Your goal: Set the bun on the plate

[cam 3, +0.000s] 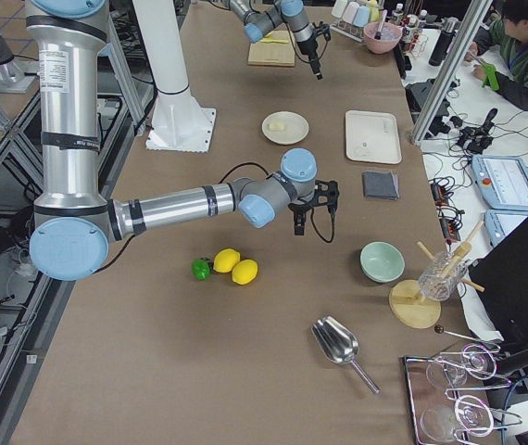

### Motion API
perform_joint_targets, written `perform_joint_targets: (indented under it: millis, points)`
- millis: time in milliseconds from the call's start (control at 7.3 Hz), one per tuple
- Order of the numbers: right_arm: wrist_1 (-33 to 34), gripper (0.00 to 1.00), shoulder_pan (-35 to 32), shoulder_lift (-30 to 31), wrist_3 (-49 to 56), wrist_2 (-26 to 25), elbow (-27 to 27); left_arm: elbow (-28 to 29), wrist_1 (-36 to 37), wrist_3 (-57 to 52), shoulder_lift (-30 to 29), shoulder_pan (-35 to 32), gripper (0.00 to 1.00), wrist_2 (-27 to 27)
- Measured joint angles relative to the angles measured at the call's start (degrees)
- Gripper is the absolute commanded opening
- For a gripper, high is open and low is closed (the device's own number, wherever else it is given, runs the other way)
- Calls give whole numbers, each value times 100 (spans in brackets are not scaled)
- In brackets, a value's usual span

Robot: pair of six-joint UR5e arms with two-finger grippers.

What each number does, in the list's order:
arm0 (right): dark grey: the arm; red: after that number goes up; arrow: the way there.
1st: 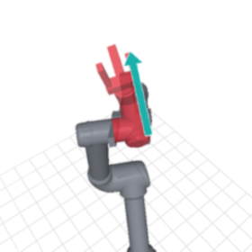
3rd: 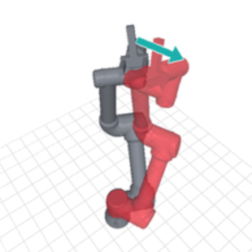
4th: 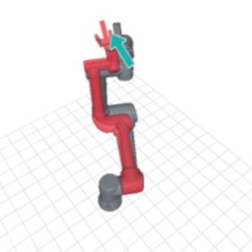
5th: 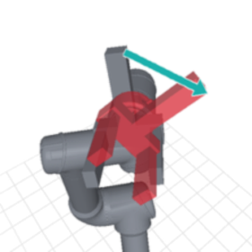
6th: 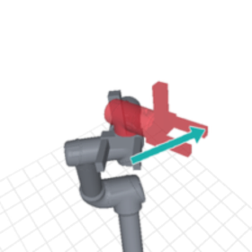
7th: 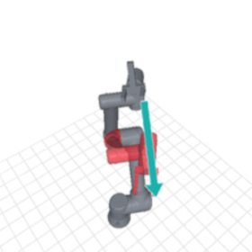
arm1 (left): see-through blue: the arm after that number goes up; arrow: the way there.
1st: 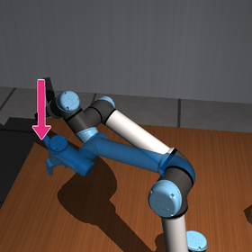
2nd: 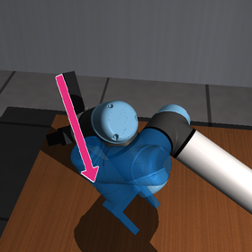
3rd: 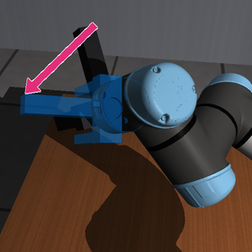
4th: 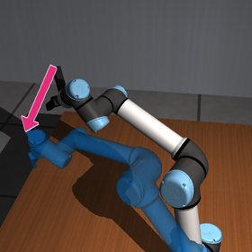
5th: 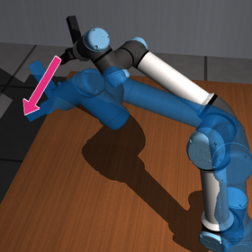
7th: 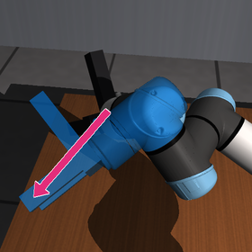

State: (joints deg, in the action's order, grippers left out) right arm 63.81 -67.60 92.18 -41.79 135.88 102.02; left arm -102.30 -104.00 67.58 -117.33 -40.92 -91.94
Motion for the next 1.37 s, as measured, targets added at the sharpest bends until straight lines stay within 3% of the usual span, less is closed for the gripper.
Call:
perform_joint_targets:
  millis: [548,685,1096,1370]
  points:
    - [3374,100,-1882,-149,4496,-9,-81,158,-262,-114,568,-635,98,-189]
    - [3688,100,-2156,-58,4942,-2,-92,177,-230,-572,815,-997,98,-590]
    - [3813,100,-2402,279,5176,216,-41,227,-204,-3357,1971,-3011,98,-2833]
    - [3791,100,-2413,278,5149,245,-27,369,-19,-4725,2518,-4179,98,-3778]
